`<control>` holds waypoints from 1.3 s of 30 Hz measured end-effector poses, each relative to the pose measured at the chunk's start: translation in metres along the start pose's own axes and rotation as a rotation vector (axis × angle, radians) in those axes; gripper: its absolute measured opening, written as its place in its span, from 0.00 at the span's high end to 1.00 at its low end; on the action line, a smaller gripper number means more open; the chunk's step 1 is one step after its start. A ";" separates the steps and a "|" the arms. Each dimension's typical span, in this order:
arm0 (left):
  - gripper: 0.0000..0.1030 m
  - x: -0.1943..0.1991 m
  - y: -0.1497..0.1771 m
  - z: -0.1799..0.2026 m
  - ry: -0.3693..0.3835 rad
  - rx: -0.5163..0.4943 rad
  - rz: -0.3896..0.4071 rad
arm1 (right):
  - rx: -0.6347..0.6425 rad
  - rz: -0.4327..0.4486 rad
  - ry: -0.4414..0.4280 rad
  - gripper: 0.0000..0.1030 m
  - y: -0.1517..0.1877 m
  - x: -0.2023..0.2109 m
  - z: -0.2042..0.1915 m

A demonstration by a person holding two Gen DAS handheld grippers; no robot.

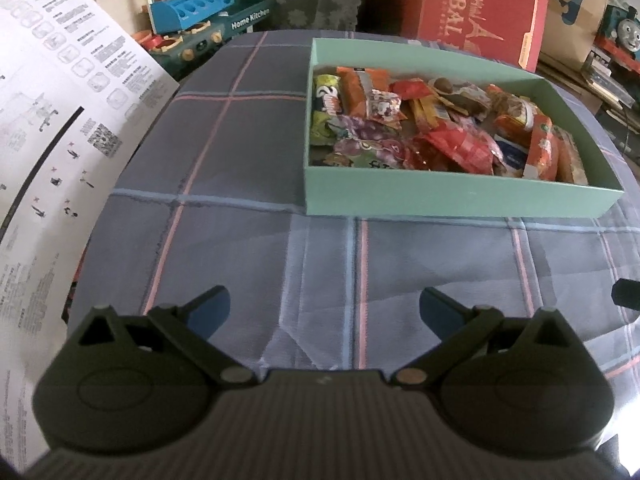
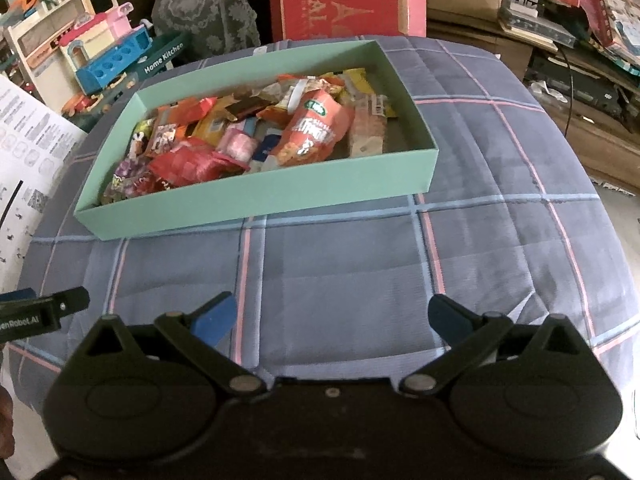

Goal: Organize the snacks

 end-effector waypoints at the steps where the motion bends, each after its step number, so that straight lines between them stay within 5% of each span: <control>1: 0.00 0.000 0.000 0.000 0.000 -0.001 0.002 | -0.001 -0.002 -0.001 0.00 0.000 0.000 0.000; 39: 0.00 0.011 -0.009 0.006 0.022 -0.032 0.035 | 0.009 -0.002 0.004 0.00 -0.011 0.001 -0.001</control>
Point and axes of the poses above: each gripper's, at about its wrist camera, not at the fingertips, and x roughly against the way its jaws point, z to its right, y to its underside, the point moved 4 cm from there along -x, roughly the way its jaws point, and after that the axes turned 11 degrees about x, right-handed, at the moved point
